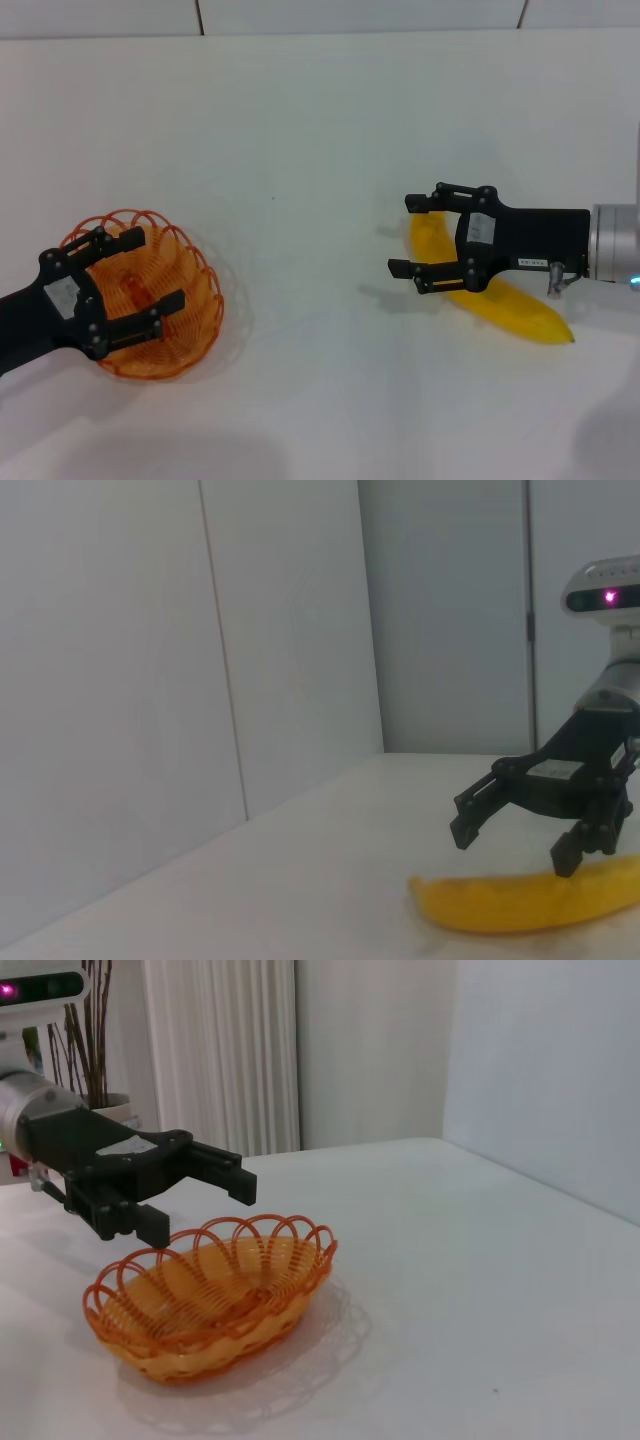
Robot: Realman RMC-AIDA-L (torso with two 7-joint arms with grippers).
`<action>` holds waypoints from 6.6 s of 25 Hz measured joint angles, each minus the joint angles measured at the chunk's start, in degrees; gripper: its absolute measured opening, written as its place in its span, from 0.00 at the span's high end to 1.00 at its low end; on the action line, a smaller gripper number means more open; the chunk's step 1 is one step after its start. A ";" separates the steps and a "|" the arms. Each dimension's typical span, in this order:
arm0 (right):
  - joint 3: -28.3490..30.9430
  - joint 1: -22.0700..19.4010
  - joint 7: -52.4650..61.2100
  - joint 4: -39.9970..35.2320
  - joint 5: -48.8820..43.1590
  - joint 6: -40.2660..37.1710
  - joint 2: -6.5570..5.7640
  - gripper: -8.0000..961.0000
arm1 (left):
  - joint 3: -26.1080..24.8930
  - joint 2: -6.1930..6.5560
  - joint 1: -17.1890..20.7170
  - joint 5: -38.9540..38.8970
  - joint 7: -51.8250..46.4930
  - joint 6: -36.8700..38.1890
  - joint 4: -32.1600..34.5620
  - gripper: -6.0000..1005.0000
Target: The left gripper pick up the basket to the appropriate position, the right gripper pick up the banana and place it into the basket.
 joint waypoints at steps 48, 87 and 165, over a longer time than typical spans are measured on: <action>-0.08 1.52 1.22 -0.08 0.91 -0.77 -0.06 0.08 | -8.19 -0.64 -18.48 50.54 -43.31 -4.60 32.29 0.14; -0.03 2.10 2.03 -0.06 0.91 -0.76 -0.01 0.10 | -7.18 -3.08 -21.64 54.79 -42.72 -12.43 27.33 0.42; 0.78 2.27 2.03 -0.08 2.93 -1.63 -0.01 0.12 | -6.42 -3.45 -27.43 39.47 -71.48 -26.30 10.50 0.92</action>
